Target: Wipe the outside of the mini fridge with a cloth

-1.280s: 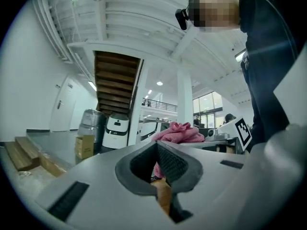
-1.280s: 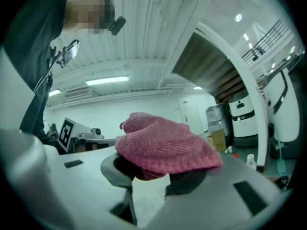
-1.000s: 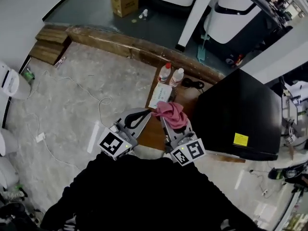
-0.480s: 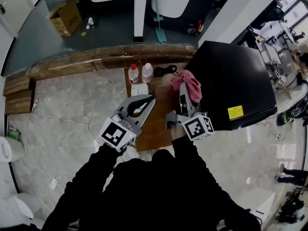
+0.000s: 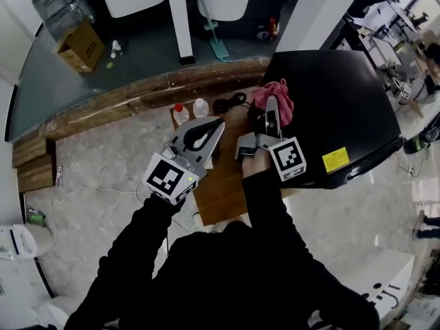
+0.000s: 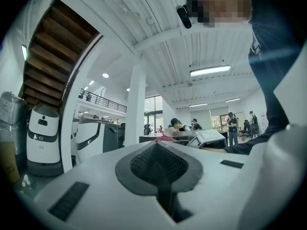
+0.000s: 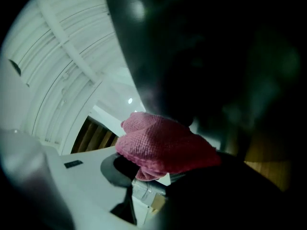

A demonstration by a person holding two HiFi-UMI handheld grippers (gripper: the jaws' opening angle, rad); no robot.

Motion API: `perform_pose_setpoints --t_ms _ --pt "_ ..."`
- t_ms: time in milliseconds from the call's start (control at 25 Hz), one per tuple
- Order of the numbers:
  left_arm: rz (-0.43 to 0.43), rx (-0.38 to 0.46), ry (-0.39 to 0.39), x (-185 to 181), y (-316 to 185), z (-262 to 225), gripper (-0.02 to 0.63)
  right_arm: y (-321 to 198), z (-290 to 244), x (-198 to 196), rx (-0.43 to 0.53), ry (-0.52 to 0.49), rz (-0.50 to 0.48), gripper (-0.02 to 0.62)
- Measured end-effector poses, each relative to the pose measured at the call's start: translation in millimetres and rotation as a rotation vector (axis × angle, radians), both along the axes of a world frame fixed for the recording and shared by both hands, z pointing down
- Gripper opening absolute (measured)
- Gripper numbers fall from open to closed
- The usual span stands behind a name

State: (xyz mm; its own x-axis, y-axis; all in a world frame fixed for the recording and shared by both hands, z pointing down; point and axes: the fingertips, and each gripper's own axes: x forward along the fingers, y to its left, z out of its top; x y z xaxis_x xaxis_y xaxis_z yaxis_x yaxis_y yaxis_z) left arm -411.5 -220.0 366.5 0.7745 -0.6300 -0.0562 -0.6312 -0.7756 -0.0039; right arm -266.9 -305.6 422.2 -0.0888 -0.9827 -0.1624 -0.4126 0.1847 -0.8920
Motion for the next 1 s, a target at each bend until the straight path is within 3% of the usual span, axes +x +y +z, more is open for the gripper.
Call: perform_pose_setpoints --t_ms 360,1000 --pt "0.047 -0.054 0.001 26.3 -18.3 18.3 0.006 -11.9 35.0 24.4 -0.043 -0.247 0.042 0.130" --pt "0.042 -0.199 -0.074 46.1 -36.4 143.3 0.006 -27.3 168.8 28.8 -0.215 -0.257 0.053 0.133"
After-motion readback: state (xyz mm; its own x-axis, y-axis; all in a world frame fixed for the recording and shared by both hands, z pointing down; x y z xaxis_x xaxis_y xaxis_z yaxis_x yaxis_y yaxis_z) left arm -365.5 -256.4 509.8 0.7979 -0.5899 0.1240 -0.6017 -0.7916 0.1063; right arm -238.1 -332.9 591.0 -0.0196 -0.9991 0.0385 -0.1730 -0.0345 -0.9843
